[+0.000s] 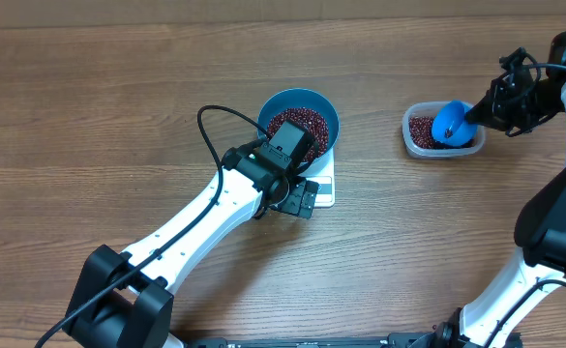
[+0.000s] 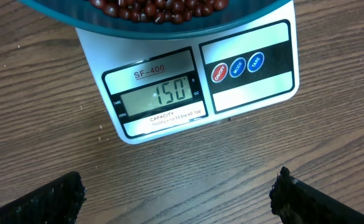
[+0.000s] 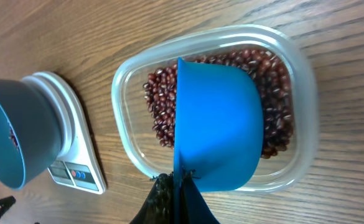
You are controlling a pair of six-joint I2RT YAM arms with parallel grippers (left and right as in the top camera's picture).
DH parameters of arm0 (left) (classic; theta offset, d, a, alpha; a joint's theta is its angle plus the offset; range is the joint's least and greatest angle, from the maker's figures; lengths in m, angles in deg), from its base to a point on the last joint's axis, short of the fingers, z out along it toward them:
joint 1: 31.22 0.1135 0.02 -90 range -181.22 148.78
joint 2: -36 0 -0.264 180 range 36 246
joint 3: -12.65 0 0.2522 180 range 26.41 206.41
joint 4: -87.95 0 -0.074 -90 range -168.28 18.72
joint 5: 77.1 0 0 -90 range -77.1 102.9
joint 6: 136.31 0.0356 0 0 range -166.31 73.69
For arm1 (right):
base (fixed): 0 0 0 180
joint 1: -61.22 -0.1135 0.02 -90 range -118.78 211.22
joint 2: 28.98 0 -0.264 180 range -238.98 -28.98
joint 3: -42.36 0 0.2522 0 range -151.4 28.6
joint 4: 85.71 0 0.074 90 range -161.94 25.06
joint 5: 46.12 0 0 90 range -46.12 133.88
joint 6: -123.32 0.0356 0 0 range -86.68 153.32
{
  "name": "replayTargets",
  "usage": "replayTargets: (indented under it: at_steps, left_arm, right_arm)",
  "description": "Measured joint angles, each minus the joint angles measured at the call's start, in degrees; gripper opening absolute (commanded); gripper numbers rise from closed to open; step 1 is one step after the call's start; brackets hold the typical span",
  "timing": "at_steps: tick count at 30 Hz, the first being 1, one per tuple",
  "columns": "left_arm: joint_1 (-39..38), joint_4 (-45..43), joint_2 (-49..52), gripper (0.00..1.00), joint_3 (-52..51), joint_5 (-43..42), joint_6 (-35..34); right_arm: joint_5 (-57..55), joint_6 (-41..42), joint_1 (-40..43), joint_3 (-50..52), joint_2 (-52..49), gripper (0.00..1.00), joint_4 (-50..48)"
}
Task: Scoop item into bowl and weigh 150g on scale
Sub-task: 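Carry the scoop to the clear container and lower it inside, then open the right gripper to release the scoop in the container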
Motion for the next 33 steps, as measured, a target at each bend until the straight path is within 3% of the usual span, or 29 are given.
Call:
replayTargets:
  at_steps: [23, 33]
  left_arm:
    - [0.00, 0.00, 0.00, 1.00, 0.00, 0.00, 0.00]
    - [0.00, 0.00, 0.00, 1.00, -0.02, 0.00, 0.00]
  right_arm:
    - [3.13, -7.56, -1.86, 0.00, -0.02, 0.04, 1.22]
    - [6.03, -10.71, -1.84, 0.00, -0.35, 0.12, 0.17]
